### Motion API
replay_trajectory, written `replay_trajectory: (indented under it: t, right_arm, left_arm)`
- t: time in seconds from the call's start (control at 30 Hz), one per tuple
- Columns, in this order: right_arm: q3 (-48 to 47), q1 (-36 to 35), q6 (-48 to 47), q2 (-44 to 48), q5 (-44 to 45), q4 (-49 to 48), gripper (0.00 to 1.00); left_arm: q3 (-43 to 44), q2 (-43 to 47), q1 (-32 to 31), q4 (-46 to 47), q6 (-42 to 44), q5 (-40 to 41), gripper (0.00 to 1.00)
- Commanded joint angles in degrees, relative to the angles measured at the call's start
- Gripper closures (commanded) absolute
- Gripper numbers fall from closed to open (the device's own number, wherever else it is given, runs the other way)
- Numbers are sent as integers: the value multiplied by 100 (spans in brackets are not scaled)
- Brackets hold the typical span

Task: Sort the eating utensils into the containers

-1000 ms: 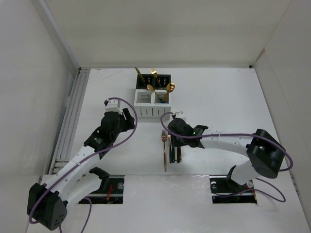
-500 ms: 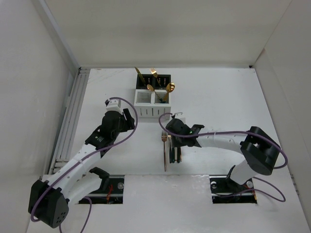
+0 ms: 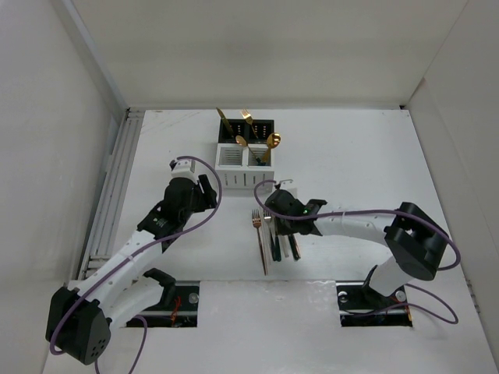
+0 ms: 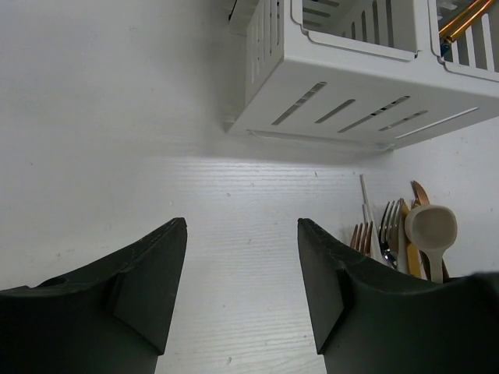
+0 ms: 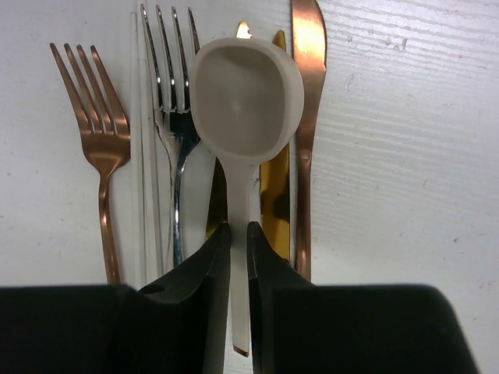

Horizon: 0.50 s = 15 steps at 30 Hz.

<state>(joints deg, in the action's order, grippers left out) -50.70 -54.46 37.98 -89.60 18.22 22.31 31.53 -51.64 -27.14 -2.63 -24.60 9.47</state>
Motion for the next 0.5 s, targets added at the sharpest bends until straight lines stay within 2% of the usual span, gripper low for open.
replay_trajectory:
  t: [0.0, 0.1, 0.27, 0.37, 0.47]
  right_arm:
    - [-213, -30, 78, 267, 138, -33, 100]
    - [-213, -30, 17, 574, 208, -33, 100]
    - [-204, -30, -324, 1671, 446, -314, 100]
    - [-142, -30, -894, 2225, 499, -858, 100]
    - [-89, -30, -1528, 2473, 928, -1841, 100]
  left_arm:
    - [108, 84, 24, 96, -62, -25, 44]
    - [108, 84, 24, 96, -62, -25, 44]
    - [56, 84, 76, 96, -62, -25, 44]
    - [55, 84, 77, 149, -62, 28, 44]
    - [55, 84, 138, 202, -10, 28, 44]
